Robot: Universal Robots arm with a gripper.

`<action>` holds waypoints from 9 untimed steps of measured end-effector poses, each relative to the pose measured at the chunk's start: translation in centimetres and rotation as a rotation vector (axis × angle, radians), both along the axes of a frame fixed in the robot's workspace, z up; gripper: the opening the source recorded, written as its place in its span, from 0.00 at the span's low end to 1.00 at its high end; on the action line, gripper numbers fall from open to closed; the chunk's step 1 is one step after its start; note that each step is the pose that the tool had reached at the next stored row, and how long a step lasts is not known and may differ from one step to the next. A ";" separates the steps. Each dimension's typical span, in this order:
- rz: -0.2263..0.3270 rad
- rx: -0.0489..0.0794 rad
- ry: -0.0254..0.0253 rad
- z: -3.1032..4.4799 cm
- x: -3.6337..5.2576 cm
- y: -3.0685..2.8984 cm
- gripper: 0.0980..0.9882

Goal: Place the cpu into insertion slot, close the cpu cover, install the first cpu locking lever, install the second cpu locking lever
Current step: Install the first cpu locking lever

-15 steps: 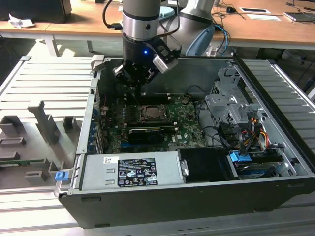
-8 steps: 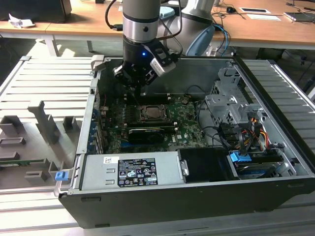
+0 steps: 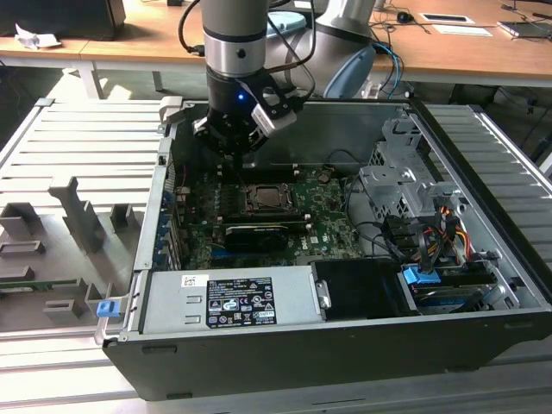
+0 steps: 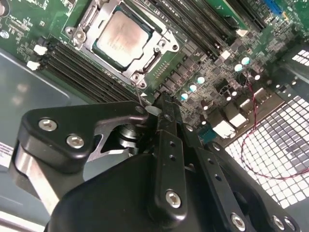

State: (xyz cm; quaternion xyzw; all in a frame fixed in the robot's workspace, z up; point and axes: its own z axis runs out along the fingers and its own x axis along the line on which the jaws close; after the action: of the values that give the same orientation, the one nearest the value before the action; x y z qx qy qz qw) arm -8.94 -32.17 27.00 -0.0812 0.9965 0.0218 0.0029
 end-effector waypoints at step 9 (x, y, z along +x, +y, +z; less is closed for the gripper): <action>-0.068 -0.001 -0.0284 -0.21 -0.71 0.18 0.01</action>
State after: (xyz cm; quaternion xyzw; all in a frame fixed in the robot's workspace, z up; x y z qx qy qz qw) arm -9.64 -31.99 26.79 -0.0477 0.9985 0.0200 0.0177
